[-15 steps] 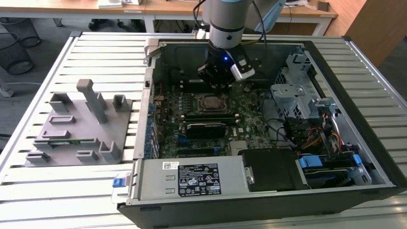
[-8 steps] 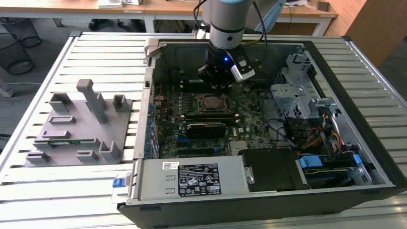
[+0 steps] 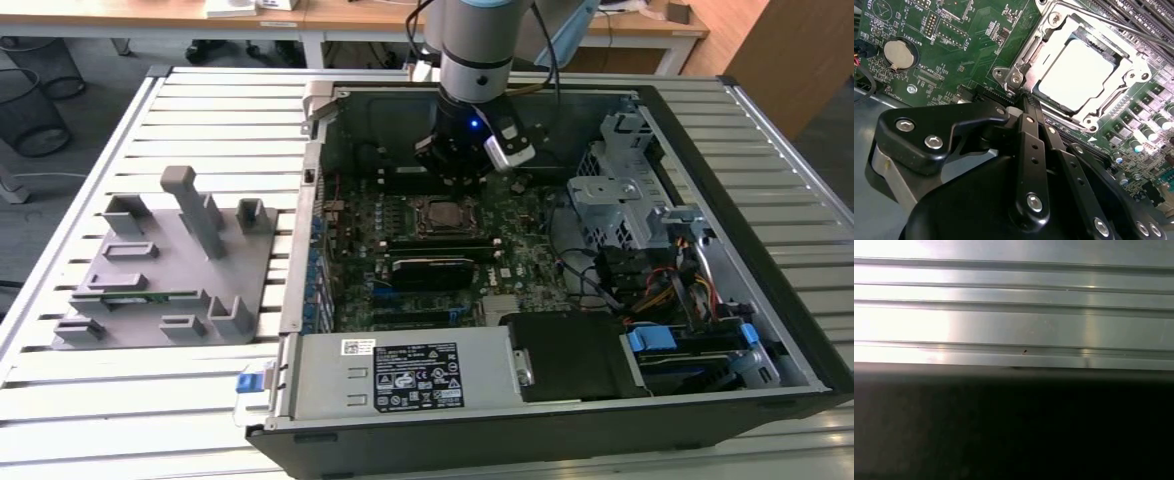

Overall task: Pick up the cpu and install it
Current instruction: 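Install the first cpu locking lever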

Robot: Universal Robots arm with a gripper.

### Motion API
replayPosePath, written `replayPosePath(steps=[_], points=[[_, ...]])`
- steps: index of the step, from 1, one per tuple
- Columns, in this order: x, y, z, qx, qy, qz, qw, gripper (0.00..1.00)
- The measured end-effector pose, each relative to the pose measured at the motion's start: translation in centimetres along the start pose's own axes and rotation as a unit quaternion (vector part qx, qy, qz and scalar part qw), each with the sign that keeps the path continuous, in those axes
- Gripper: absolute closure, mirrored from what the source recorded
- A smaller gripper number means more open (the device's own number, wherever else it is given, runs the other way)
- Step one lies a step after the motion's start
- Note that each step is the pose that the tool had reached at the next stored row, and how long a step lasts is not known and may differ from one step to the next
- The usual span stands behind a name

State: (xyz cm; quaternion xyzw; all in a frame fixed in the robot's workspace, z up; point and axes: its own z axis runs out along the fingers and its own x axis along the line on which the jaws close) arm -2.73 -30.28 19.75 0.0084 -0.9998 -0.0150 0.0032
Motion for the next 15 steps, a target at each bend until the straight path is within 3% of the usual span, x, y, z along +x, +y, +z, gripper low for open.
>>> replayPosePath(steps=[10, 15], points=[[-0.03, 0.0, -0.06, -0.0029, 0.0004, 0.0, 1.0, 0.89], [-0.05, -0.05, -0.05, 0.0011, 0.0004, 0.0, 1.0, 0.89]])
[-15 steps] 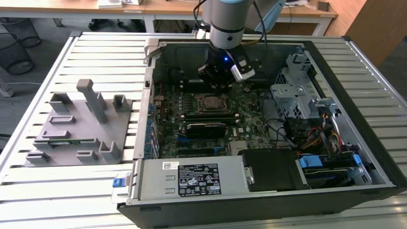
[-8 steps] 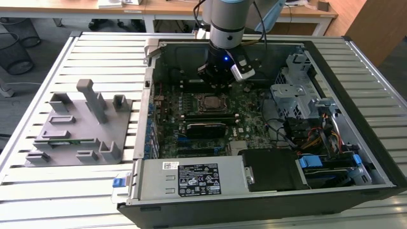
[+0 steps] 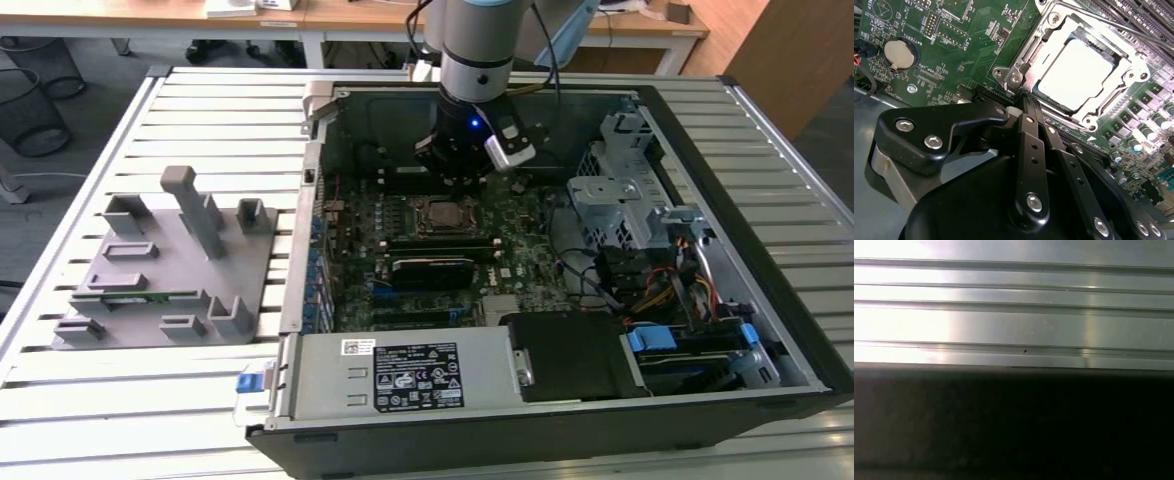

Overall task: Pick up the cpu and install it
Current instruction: 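Install the first cpu locking lever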

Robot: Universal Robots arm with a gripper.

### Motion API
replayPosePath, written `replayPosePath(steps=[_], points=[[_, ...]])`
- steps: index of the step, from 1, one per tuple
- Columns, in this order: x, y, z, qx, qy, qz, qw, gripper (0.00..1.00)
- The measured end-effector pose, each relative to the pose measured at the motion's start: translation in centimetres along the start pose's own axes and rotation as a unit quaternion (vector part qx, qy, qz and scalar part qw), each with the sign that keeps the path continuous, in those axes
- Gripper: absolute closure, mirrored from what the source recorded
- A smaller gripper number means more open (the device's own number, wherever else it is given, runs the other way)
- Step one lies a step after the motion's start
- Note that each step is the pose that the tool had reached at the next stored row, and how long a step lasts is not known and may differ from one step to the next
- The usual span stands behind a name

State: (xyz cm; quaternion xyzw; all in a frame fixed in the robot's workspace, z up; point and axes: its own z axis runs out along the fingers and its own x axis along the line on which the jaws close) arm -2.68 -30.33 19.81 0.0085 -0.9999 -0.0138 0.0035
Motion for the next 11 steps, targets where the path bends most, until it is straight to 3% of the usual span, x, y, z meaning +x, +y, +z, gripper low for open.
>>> replayPosePath(steps=[6, 11], points=[[-0.03, -0.01, 0.05, 0.0042, 0.0002, 0.0, 1.0, 0.89], [-0.11, -0.02, 0.18, 0.0052, 0.0004, 0.0, 1.0, 0.89]])
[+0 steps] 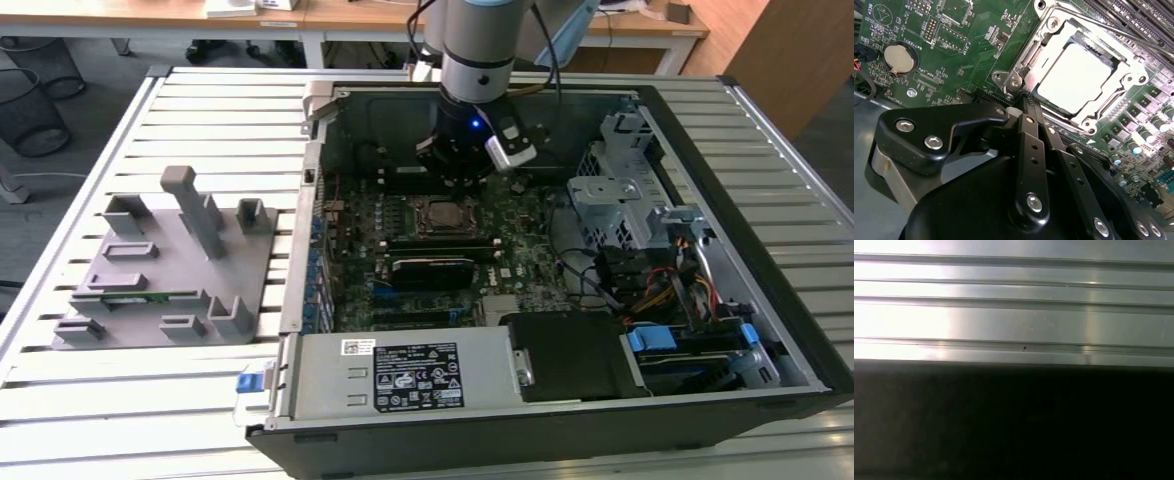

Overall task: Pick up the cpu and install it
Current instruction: 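Install the first cpu locking lever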

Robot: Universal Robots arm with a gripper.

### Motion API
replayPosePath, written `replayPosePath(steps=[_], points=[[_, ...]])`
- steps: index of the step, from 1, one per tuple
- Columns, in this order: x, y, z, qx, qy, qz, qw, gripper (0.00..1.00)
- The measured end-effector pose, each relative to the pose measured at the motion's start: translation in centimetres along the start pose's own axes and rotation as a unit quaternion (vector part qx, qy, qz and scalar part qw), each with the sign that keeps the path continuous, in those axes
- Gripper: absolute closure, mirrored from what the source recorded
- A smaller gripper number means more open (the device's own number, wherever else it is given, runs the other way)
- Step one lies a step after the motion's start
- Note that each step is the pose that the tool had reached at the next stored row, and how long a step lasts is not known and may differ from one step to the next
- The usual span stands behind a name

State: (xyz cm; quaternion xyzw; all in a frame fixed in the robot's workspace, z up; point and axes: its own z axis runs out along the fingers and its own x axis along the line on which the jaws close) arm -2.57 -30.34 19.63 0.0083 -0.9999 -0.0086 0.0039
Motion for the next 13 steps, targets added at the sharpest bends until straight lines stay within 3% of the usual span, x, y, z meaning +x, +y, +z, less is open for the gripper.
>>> replayPosePath(steps=[6, 11, 13], points=[[-0.04, 0.0, 0.06, -0.002, 0.0015, 0.0, 1.0, 0.89], [-0.05, 0.01, 0.08, -0.0126, 0.0018, 0.0, 0.9999, 0.89], [-0.05, 0.01, 0.05, -0.0135, 0.0018, 0.0, 0.9999, 0.89]])
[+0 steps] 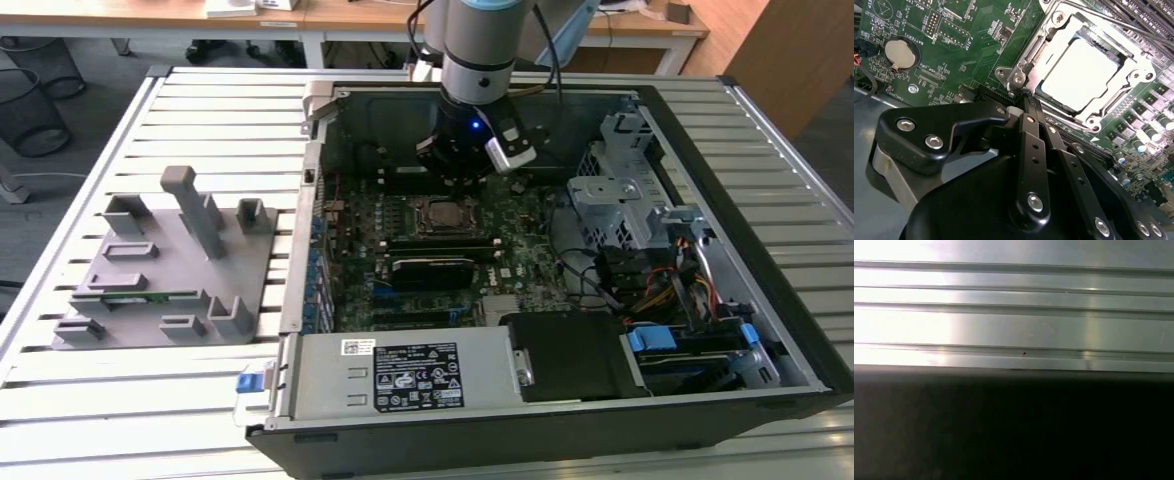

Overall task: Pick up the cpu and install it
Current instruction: 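Install the first cpu locking lever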

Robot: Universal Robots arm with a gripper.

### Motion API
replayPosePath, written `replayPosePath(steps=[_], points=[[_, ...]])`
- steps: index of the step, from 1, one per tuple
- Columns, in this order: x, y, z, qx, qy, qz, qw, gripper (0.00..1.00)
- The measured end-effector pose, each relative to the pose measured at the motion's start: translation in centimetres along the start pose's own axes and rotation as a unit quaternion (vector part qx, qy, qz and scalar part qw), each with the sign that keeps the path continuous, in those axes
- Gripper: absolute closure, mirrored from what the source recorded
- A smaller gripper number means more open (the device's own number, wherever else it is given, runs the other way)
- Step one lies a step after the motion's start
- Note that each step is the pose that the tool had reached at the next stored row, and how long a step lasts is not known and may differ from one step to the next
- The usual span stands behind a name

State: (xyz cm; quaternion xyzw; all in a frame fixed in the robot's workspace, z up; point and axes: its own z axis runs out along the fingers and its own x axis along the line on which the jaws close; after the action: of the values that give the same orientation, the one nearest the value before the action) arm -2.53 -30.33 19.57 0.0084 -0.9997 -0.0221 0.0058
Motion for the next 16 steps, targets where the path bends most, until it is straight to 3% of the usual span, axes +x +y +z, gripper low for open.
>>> replayPosePath(steps=[6, 16], points=[[0.0, 0.02, -0.46, 0.0004, 0.0001, 0.0, 1.0, 0.89], [0.01, -0.24, -0.49, 0.0011, 0.0001, 0.0, 1.0, 0.89]])
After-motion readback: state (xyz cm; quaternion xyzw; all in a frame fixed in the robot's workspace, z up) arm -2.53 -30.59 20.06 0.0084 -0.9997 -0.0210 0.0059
